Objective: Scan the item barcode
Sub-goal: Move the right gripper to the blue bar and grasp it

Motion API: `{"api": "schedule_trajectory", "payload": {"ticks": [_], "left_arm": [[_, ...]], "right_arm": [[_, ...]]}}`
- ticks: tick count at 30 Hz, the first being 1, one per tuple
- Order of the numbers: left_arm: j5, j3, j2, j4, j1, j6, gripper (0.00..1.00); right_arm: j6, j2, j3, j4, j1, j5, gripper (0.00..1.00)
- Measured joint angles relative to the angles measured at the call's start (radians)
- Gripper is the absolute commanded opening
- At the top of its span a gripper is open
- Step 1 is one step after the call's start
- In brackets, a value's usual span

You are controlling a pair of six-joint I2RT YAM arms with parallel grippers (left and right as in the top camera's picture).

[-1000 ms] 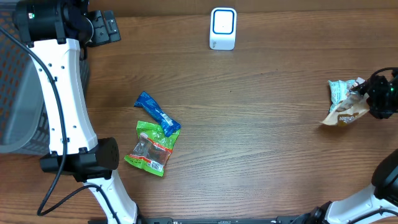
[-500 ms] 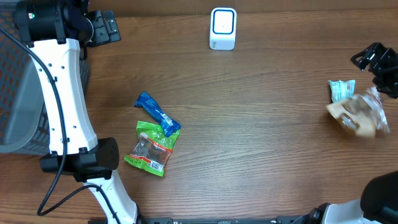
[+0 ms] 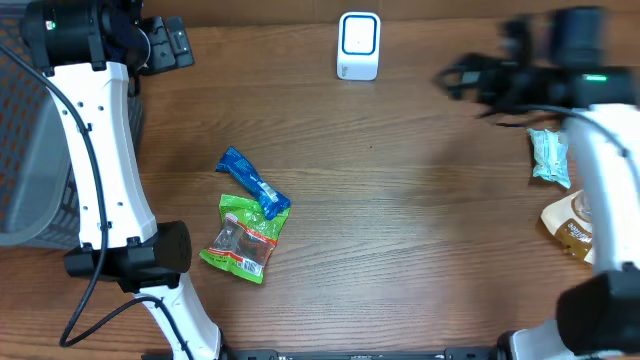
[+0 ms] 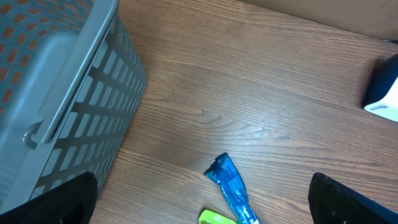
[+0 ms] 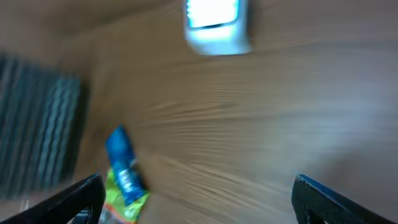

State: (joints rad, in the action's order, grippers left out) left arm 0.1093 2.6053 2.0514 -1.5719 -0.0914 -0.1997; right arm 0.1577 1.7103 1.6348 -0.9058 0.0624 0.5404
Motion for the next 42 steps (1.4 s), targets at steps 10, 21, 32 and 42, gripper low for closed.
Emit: {"api": "schedule_trajectory", "payload": {"ticks": [10, 21, 32, 42], "left_arm": [[0.000, 0.000, 0.000, 0.000, 0.000, 0.000, 1.00], [0.000, 0.000, 0.000, 0.000, 0.000, 0.000, 1.00], [0.000, 0.000, 0.000, 0.000, 0.000, 0.000, 1.00], [0.000, 0.000, 0.000, 0.000, 0.000, 0.000, 1.00]], "right_arm": [[-0.002, 0.297, -0.008, 0.300, 0.494, -0.100, 0.95], [0.106, 0.443, -0.010, 0.390, 0.725, -0.151, 0.84], [0.326, 0.526, -0.007, 0.350, 0.724, -0.188, 0.20], [0.179, 0.482, 0.024, -0.043, 0.562, -0.128, 0.27]]}}
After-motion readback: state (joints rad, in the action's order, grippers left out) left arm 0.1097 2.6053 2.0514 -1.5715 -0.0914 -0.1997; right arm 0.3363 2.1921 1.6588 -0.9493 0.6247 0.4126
